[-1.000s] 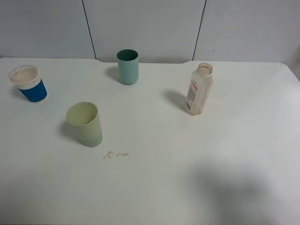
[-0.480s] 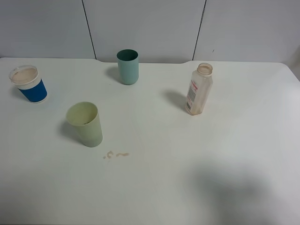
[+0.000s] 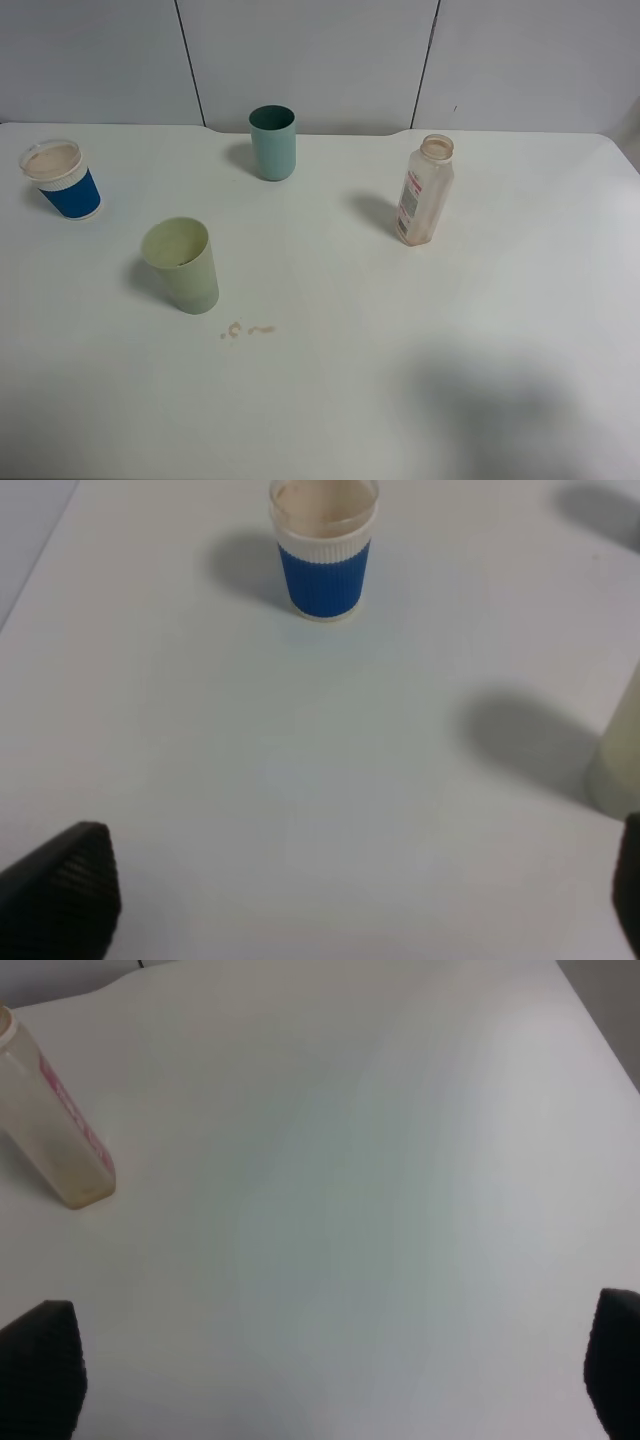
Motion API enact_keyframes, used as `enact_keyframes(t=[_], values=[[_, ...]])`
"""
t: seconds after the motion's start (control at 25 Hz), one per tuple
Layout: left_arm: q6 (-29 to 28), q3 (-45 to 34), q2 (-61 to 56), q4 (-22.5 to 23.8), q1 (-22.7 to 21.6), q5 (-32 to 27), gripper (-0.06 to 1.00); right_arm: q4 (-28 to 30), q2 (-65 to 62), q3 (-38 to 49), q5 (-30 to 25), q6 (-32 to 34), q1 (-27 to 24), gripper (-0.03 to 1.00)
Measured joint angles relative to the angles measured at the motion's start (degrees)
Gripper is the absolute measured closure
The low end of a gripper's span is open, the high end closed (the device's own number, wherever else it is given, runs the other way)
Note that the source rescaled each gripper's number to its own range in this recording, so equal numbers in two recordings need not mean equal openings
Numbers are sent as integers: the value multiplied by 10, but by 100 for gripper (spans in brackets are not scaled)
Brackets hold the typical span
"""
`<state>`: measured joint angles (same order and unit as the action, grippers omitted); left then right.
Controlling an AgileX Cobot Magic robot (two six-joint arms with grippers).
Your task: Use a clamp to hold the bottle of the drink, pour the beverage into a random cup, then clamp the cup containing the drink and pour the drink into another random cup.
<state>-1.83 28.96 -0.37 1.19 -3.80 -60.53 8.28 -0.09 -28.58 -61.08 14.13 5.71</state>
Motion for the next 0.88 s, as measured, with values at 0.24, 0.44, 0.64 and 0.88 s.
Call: enact_keyframes(t=[0.24, 0.44, 0.64, 0.88], values=[[-1, 0, 0, 2, 0, 0, -6, 0, 0, 0, 0, 0, 0, -3], [-1, 1, 0, 2, 0, 1, -6, 0, 0, 0, 0, 0, 0, -3], [0, 14, 3, -3, 0, 110, -6, 0, 0, 0, 0, 0, 0, -3], [39, 16, 87, -12, 0, 208, -6, 0, 0, 0, 0, 0, 0, -3]])
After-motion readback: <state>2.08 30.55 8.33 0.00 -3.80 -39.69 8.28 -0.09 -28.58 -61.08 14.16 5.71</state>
